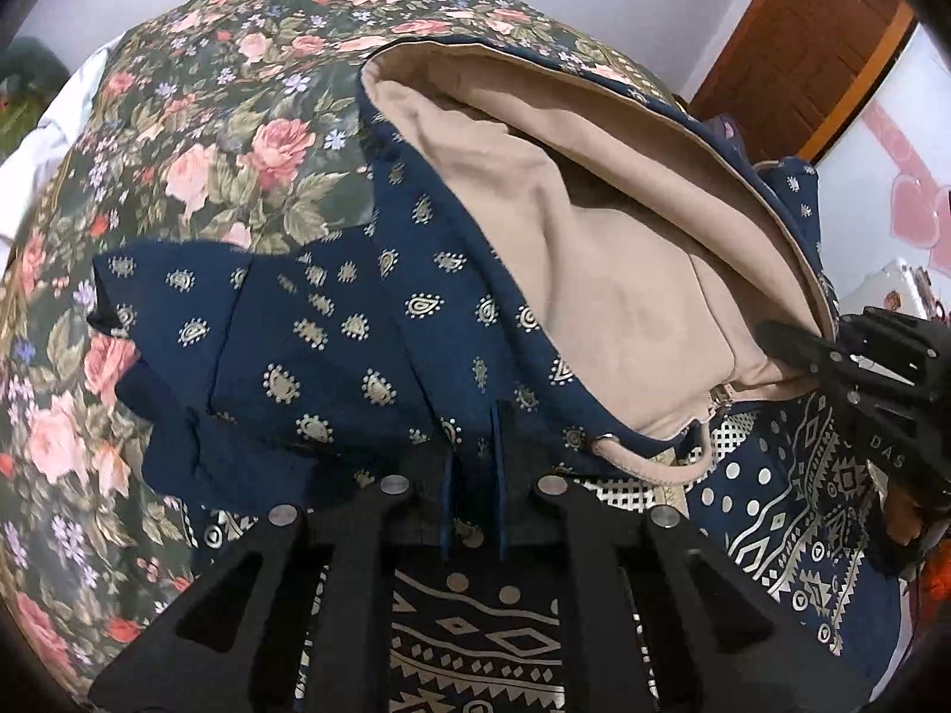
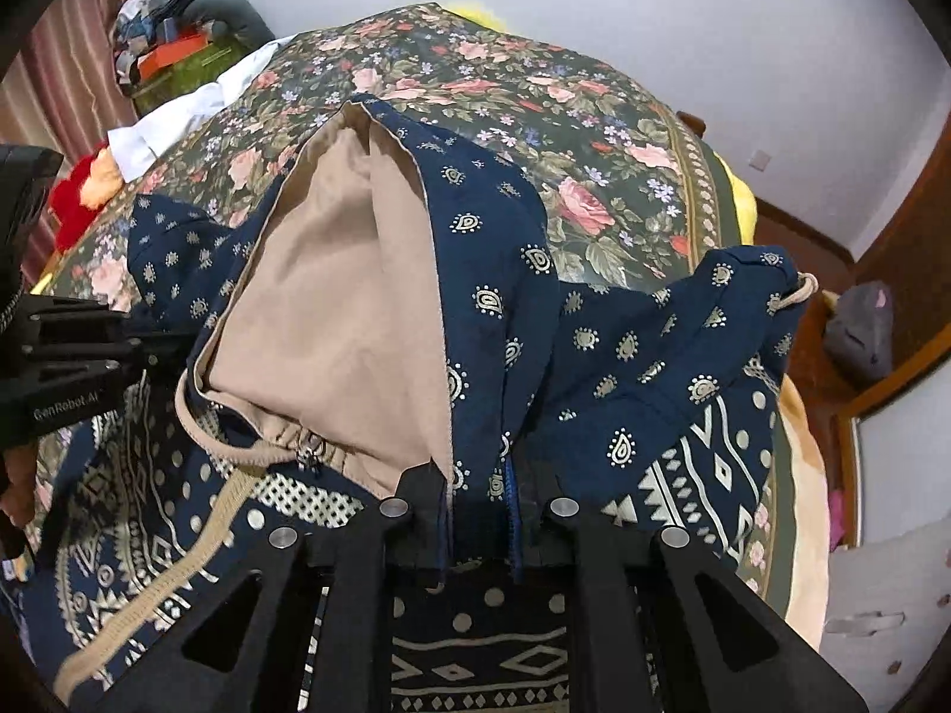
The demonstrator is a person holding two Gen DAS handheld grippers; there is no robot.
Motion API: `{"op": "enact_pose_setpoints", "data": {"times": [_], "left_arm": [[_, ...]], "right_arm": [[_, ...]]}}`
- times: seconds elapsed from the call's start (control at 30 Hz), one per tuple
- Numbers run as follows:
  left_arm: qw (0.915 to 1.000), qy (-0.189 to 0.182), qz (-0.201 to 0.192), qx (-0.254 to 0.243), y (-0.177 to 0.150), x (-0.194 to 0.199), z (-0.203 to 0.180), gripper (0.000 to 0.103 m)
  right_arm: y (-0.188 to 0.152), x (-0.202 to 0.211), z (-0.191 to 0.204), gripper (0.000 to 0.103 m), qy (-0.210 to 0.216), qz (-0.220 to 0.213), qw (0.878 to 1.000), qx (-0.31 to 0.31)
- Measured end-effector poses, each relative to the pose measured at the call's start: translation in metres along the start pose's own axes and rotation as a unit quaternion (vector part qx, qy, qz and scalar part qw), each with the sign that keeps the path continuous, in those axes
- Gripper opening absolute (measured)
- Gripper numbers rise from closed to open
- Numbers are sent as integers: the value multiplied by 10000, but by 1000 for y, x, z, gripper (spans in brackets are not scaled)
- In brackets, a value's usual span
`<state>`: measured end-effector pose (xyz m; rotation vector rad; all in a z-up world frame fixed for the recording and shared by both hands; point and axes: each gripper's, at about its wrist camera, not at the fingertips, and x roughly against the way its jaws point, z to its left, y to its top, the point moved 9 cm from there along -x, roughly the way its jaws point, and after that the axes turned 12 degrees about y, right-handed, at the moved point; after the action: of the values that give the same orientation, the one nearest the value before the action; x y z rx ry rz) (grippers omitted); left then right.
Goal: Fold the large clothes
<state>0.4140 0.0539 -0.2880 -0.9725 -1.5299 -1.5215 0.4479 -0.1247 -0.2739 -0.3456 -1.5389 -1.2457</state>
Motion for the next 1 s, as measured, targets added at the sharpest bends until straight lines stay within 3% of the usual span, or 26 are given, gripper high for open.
{"op": "enact_pose_setpoints", "data": {"times": [0.1, 0.27, 0.37, 0.47, 0.53, 0.6, 0.7, 0.83, 1.0], "left_arm": [[9998, 74, -8, -191, -4, 8, 1, 16], [9987, 236, -308, -338, 9, 37, 6, 51], [9966, 315, -719, -236, 28, 52, 9, 65], [9980, 235, -579, -109, 34, 39, 6, 68], [9995, 155, -242, -132, 27, 18, 0, 68], [9991, 332, -60, -253, 16, -2, -1, 69], [9997, 240, -80, -58, 8, -9, 4, 73], [9997, 248, -23, -1, 10, 1, 13, 72], [9989, 160, -412, 182, 35, 27, 21, 72]], "right_arm": [[2, 11, 3, 11, -41, -33, 9999, 153], [22, 31, 8, 11, -193, -329, 9984, 407], [23, 12, 1, 12, -482, -88, 9976, 492], [11, -19, -9, 29, -823, 286, 9945, 586], [7, -21, -13, 50, -1128, 113, 9909, 730], [6, -14, -15, 59, -1354, -62, 9870, 859], [2, -4, -19, 63, -1214, -80, 9896, 774], [7, 25, -22, 66, -692, -238, 9960, 523], [34, 54, -13, 75, 33, -599, 9979, 239]]}}
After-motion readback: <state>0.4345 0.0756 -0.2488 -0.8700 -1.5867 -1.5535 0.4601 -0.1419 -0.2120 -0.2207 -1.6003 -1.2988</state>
